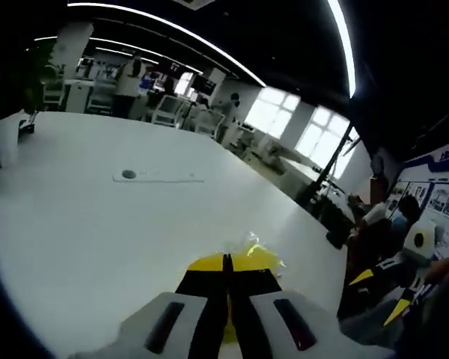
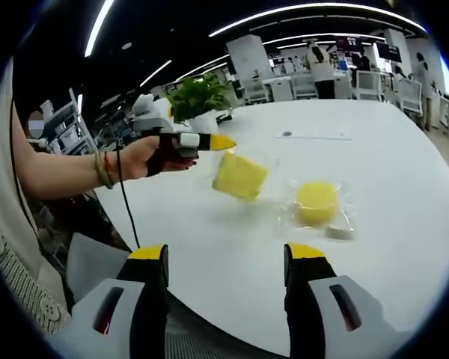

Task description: Compare the silicone blocks by pressing each to a similar depth, holding the contact briefly, and releasing to observe deformation and rebound differences across the visible hardness samples.

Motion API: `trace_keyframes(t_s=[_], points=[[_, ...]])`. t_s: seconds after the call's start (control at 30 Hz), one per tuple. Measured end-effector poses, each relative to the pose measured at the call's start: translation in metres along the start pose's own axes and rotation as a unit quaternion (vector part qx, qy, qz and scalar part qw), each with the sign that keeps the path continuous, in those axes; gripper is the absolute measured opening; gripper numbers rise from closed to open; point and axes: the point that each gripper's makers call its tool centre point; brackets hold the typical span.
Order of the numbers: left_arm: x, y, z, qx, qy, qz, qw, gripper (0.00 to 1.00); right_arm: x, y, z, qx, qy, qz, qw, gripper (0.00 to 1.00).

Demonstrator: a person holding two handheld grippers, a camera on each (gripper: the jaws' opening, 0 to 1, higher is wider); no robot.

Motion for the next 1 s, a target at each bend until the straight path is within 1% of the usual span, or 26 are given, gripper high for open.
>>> trace_keyframes(t_s=[0.03,0.07,0.13,0.2,0.33,0.43,0.53,0.67,0.73,0.77,0.8,0.83,0.87,0.9,0.93,0.97,1.0], points=[[0.0,-0.001,0.001,-0.003,0.015,-0.002,0.9999,0.0,-0.002,-0.002,0.0,-0.001,-0.003,0.004,1.0,0.57],[0.0,-0.002,0.005,-0.003,0.02,-0.006,0.9998,0.0,-0.003,-0.003,0.0,-0.001,-0.006,0.006,1.0,0.58],[-0.004,-0.005,0.008,-0.009,0.038,-0.004,0.9992,0.0,-0.006,-0.006,0.0,-0.002,-0.01,0.015,0.9998,0.58],[-0.007,-0.009,0.012,-0.009,0.042,-0.006,0.999,0.0,-0.008,-0.009,0.001,-0.003,-0.012,0.019,0.9997,0.58],[-0.017,-0.019,0.023,-0.01,0.054,0.0,0.9985,0.0,-0.011,-0.017,0.003,-0.002,-0.02,0.029,0.9994,0.58],[-0.021,-0.026,0.033,-0.005,0.052,0.003,0.9986,0.0,-0.013,-0.023,0.005,-0.002,-0.027,0.032,0.9991,0.58],[-0.025,-0.033,0.041,-0.007,0.077,0.005,0.997,0.0,-0.016,-0.026,0.006,-0.007,-0.034,0.034,0.9988,0.59],[-0.03,-0.04,0.049,-0.006,0.103,0.002,0.9947,0.0,-0.025,-0.03,0.006,-0.019,-0.067,0.031,0.9971,0.6],[-0.032,-0.043,0.055,-0.004,0.122,-0.001,0.9925,0.0,-0.034,-0.032,0.006,-0.025,-0.08,0.035,0.9958,0.6],[-0.033,-0.044,0.057,-0.003,0.134,-0.002,0.991,0.0,-0.04,-0.032,0.004,-0.035,-0.093,0.037,0.9944,0.6],[-0.033,-0.045,0.06,0.003,0.142,-0.007,0.9899,0.0,-0.043,-0.033,0.003,-0.043,-0.102,0.034,0.9932,0.6],[-0.033,-0.046,0.063,0.006,0.158,-0.015,0.9873,0.0,-0.045,-0.033,0.002,-0.055,-0.115,0.03,0.9914,0.6],[-0.033,-0.047,0.064,0.005,0.172,-0.021,0.9848,0.0,-0.048,-0.034,-0.002,-0.077,-0.129,0.025,0.9884,0.6],[-0.033,-0.048,0.069,0.013,0.19,-0.026,0.9813,0.0,-0.052,-0.034,-0.004,-0.091,-0.134,0.024,0.9865,0.6],[-0.033,-0.048,0.072,0.017,0.198,-0.028,0.9797,0.0,-0.054,-0.034,-0.004,-0.102,-0.136,0.015,0.9853,0.6],[-0.034,-0.049,0.074,0.018,0.201,-0.029,0.9789,0.0,-0.057,-0.034,-0.003,-0.103,-0.139,0.015,0.9849,0.6],[-0.035,-0.05,0.078,0.021,0.203,-0.029,0.9785,0.0,-0.065,-0.034,-0.002,-0.106,-0.166,0.016,0.9802,0.6]])
Point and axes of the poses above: the point that each gripper's makers call its tool centre point, and the gripper's own axes: y roughly forward along the fingers, z roughly to its right, x roughly out of its underside, and after that the axes turned 4 degrees about -y, right-handed
